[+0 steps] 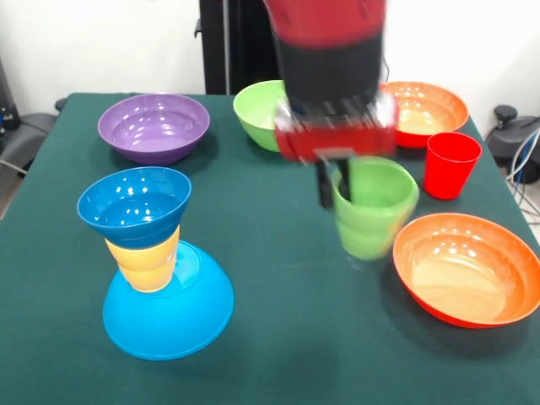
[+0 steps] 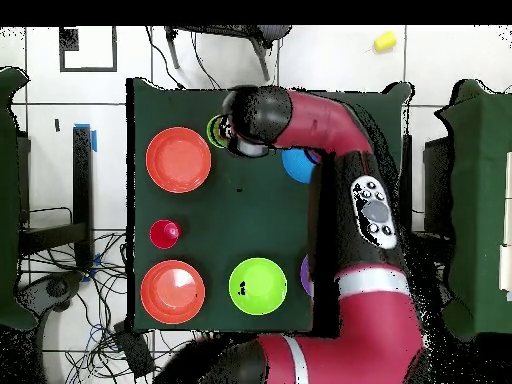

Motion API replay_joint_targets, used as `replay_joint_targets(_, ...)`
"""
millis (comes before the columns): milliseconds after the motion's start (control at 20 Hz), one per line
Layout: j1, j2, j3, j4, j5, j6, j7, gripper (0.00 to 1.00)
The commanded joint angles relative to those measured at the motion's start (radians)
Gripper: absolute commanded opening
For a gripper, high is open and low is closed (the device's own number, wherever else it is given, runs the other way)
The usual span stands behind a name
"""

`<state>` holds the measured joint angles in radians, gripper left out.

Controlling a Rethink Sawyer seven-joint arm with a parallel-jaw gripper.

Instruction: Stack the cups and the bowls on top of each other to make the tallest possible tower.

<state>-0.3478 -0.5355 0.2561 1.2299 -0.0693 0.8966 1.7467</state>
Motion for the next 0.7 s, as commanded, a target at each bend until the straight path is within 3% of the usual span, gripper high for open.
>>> replay_joint_targets(50,-0.09,-0.299,0.076,0.328,-0.061,-0.077,-0.282,0.0)
replay_joint_targets(200,-0.127,-0.327,0.081,0.368,-0.104,-0.071,-0.319,0.0)
replay_joint_targets(400,-0.225,-0.35,0.127,0.435,-0.162,-0.115,-0.408,0.0)
replay_joint_targets(700,-0.401,-0.425,0.25,0.533,-0.17,-0.11,-0.524,0.0)
